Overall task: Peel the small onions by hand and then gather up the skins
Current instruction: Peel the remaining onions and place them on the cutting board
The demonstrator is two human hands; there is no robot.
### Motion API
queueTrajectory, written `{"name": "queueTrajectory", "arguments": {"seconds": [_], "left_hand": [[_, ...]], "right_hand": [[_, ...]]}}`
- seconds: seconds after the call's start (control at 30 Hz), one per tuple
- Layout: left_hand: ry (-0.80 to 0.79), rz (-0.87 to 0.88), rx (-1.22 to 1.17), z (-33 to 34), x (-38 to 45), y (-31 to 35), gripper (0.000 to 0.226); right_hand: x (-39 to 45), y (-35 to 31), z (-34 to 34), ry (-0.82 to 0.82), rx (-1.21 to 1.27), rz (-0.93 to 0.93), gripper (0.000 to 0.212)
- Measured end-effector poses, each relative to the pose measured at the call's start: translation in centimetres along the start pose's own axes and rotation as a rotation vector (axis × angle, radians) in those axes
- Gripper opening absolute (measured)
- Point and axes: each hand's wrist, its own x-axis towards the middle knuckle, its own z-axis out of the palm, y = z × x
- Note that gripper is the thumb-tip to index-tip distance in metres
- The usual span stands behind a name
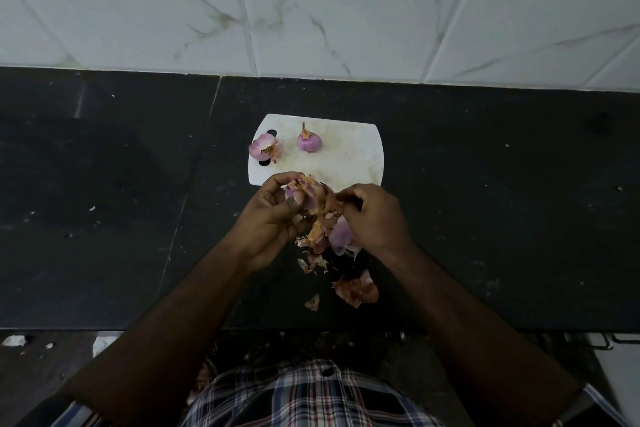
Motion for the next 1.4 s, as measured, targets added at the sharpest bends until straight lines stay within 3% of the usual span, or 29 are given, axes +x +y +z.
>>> {"name": "queueTrajectory", "arguments": {"seconds": [0.1,0.27,0.4,0.6,0.87,1.07,1.13,1.23,1.4], "left_hand": [[0.031,-0.010,0.004,-0.3,0.1,0.2,0.041],[0.094,0.014,0.028,0.1,0.3,-0.3,0.029],[0.100,0.044,0.115,0.4,0.3,-0.3,0.026],[0.054,0.003,0.062,-0.3,0.3,-0.4,0.028],[-0.060,-0.062,-0.088,-0.4,0.4,-0.6,0.055],[-0.075,-0.114,-0.105,-0.5,0.4,0.3,0.061],[-0.069,-0.142,-0.113,-0.8,0.3,0.3,0.063],[-0.096,-0.181,-0.120,-1.2,0.3,0.0,0.054],[-0.140,-0.198,-0.104,-1.1,0.4,-0.1,0.034]], "right_hand": [[-0.2,-0.1,-0.6,-0.019,0.009,0.010,0.021],[-1.0,-2.2,-1.2,0.013,0.247,-0.046,0.034],[-1.1,-2.4,-0.3,0.083,0.212,-0.092,0.017],[-0.2,-1.9,-0.5,0.026,0.341,0.069,0.011],[0.0,-0.8,0.3,0.045,0.057,0.001,0.013],[-0.2,0.7,-0.4,-0.136,0.003,0.062,0.039],[-0.2,0.2,-1.3,-0.140,0.040,0.059,0.034],[0.0,-1.1,-2.4,-0.074,0.205,0.041,0.035],[-0.1,-2.8,-2.0,-0.192,0.288,-0.072,0.039]]}}
